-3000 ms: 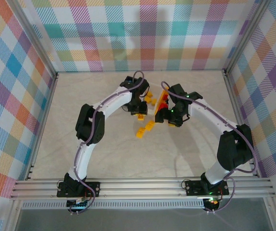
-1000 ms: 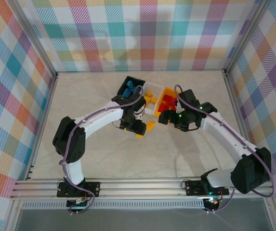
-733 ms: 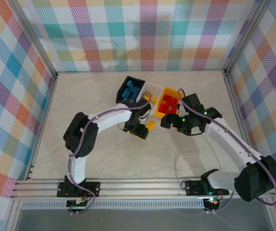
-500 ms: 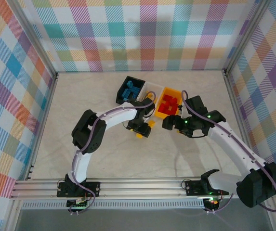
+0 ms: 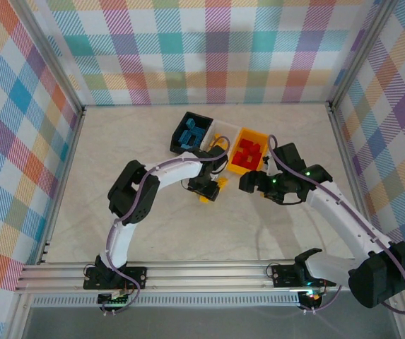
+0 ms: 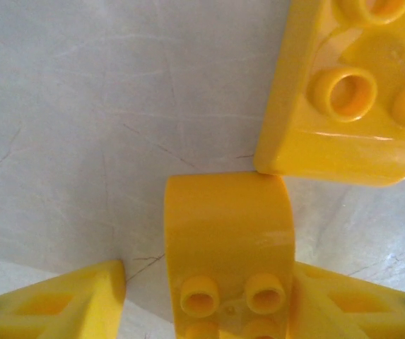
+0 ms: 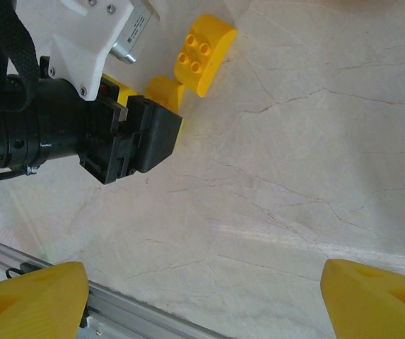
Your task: Sort the legos into containers by color
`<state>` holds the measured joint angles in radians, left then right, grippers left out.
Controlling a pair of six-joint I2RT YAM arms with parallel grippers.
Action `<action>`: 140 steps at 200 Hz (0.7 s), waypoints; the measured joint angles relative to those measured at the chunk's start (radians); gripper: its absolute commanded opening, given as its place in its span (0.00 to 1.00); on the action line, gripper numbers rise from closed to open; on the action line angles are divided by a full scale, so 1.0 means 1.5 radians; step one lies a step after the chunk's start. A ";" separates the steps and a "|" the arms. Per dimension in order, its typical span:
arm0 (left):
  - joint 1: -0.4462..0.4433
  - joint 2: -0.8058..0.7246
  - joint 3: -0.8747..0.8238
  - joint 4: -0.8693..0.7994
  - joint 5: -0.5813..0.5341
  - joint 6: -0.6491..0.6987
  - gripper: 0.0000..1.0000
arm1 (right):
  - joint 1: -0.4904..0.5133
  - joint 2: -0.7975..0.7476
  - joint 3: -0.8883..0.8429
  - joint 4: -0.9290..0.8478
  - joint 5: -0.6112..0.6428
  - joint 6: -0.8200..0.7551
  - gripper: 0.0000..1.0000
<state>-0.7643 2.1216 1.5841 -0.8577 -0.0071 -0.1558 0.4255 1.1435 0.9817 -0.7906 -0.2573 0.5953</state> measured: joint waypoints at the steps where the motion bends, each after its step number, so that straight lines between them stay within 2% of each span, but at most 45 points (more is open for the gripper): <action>1: 0.000 0.000 0.000 0.000 -0.001 0.001 0.49 | 0.000 0.000 0.000 0.001 0.000 0.000 0.86; 14: 0.002 0.000 0.000 -0.002 -0.010 0.005 0.35 | 0.000 0.003 0.000 0.007 0.001 0.009 0.85; 22: 0.005 0.000 0.000 -0.004 -0.013 0.009 0.32 | 0.000 0.006 0.000 0.010 0.001 0.015 0.85; 91: 0.031 -0.022 -0.013 -0.021 0.017 0.009 0.30 | 0.000 0.018 0.000 0.031 0.004 0.048 0.86; 140: 0.093 -0.123 -0.018 -0.046 0.061 -0.012 0.31 | 0.000 0.075 0.006 0.064 -0.007 0.067 0.89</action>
<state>-0.6243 1.9373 1.5578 -0.9264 0.0837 -0.1734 0.4255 1.2564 0.9909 -0.6952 -0.2672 0.6964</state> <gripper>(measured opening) 0.322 0.883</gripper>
